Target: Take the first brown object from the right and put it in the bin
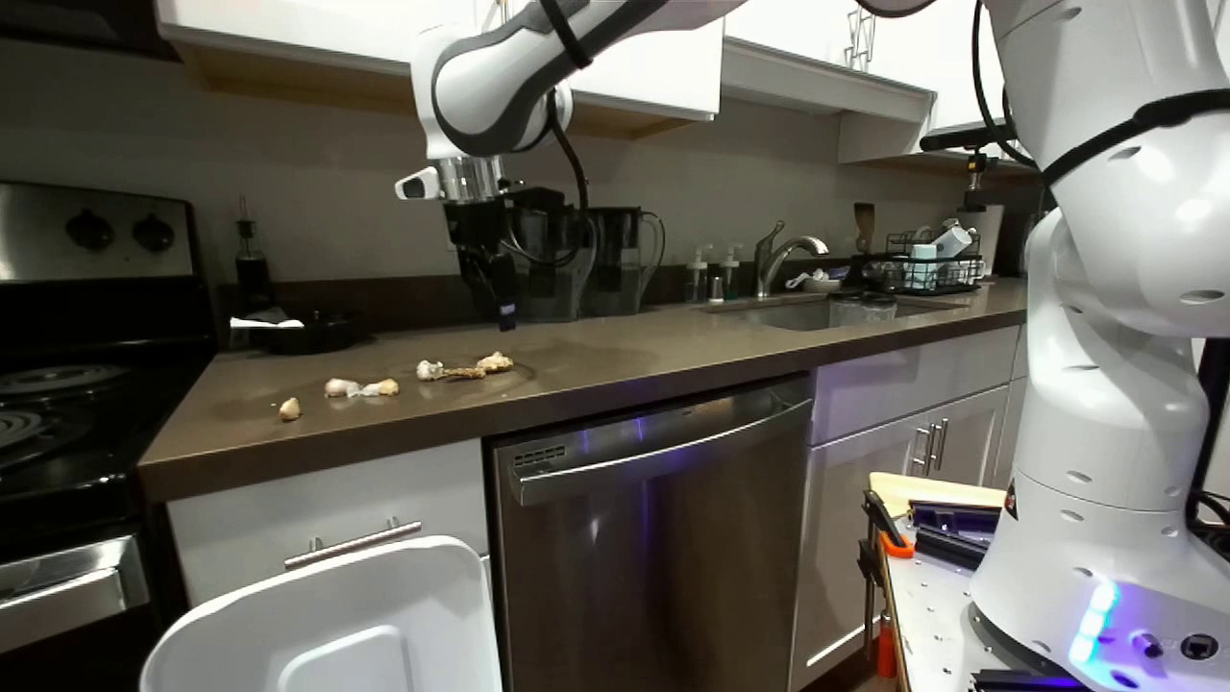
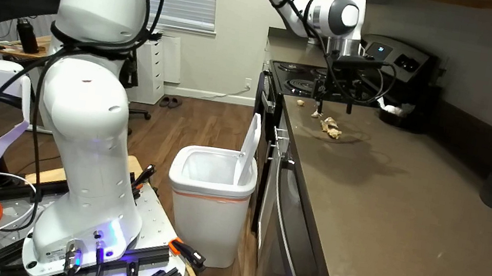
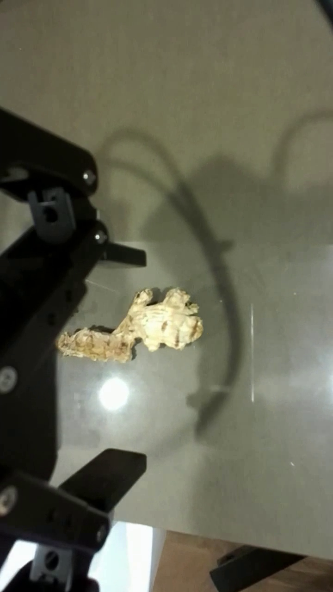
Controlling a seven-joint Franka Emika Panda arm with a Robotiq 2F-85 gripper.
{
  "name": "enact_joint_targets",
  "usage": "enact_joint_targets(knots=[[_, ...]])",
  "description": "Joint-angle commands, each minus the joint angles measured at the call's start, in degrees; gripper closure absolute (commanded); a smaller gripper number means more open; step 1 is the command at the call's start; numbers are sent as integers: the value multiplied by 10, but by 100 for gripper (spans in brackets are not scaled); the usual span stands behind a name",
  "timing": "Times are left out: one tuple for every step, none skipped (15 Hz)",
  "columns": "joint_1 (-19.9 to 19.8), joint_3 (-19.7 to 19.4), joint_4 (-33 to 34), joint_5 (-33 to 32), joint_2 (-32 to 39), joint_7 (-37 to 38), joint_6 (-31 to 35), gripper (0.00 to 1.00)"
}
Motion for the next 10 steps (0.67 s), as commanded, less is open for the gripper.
enact_joint_targets(knots=[[-20, 5, -19, 6, 12, -7, 53, 0], [-23, 6, -22, 7, 16, -9, 63, 0], [-26, 8, -24, 10, 20, -11, 71, 3], [-29, 8, -26, 11, 25, -11, 79, 3], [-32, 11, -26, 16, 29, -14, 87, 2], [-34, 13, -26, 21, 33, -18, 93, 1], [-35, 14, -25, 23, 37, -19, 99, 27], [-36, 16, -25, 25, 40, -21, 104, 29], [-37, 17, -24, 26, 42, -22, 107, 35], [-39, 19, -24, 29, 44, -23, 110, 43]])
